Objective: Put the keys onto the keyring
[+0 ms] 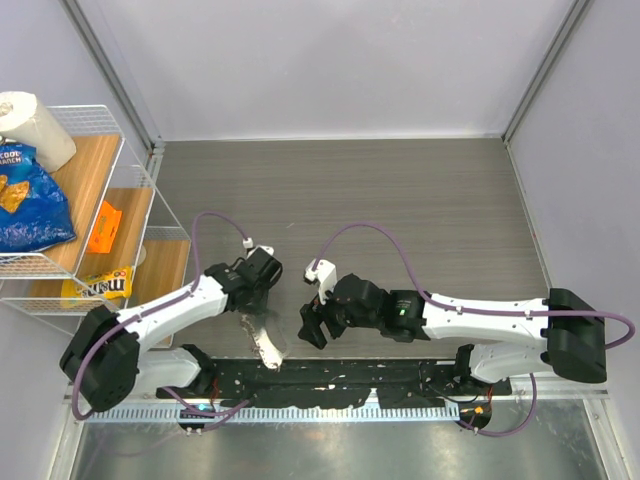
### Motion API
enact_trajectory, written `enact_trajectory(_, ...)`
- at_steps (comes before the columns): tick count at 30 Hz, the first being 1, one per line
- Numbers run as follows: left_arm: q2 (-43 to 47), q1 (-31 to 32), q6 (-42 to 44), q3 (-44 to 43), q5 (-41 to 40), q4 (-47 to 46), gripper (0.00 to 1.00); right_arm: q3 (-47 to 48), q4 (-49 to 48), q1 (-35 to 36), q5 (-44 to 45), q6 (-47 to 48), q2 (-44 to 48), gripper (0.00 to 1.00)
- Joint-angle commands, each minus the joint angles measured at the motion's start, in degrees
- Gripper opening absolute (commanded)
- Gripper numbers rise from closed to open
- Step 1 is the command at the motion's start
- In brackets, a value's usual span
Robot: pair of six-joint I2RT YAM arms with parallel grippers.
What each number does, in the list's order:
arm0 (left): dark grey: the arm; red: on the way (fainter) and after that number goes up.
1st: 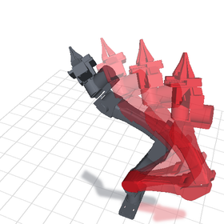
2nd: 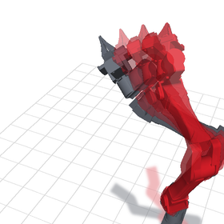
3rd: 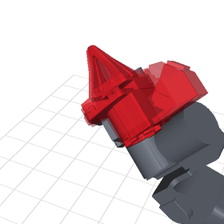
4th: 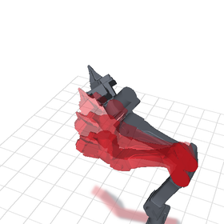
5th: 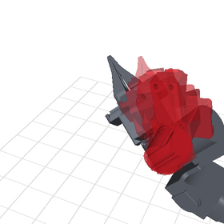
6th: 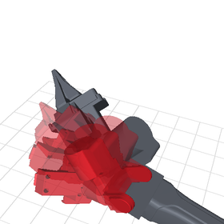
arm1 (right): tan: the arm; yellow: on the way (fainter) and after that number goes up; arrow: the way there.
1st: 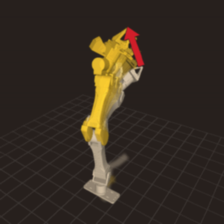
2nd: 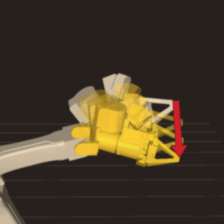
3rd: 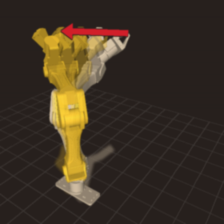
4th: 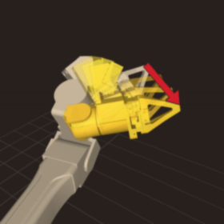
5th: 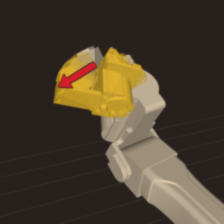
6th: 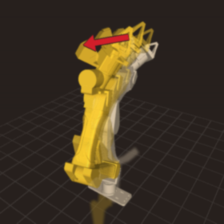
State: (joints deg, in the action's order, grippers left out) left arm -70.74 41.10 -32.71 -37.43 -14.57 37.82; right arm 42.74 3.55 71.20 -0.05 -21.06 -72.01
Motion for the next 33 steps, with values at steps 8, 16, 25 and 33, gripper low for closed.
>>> enact_trajectory(8, 15.27, 0.56, -2.53, -5.90, 9.90, 1.99, 0.00, 7.00, 6.37, 0.43, -2.14, 6.55, 9.07, 0.76)
enact_trajectory(16, 26.96, 0.65, -12.63, -7.22, 13.51, -3.54, 0.00, 11.31, 9.63, 0.52, 3.65, 12.09, 11.10, 0.76)
enact_trajectory(25, 32.15, 0.65, -21.86, -8.10, 12.37, -6.88, 0.00, 11.84, 4.02, 2.54, 7.44, 19.64, 12.59, 0.76)
enact_trajectory(33, 34.00, 0.65, -30.38, -7.57, 12.54, -11.36, 0.00, 7.01, -8.55, 6.84, 12.88, 33.62, 12.42, 0.75)
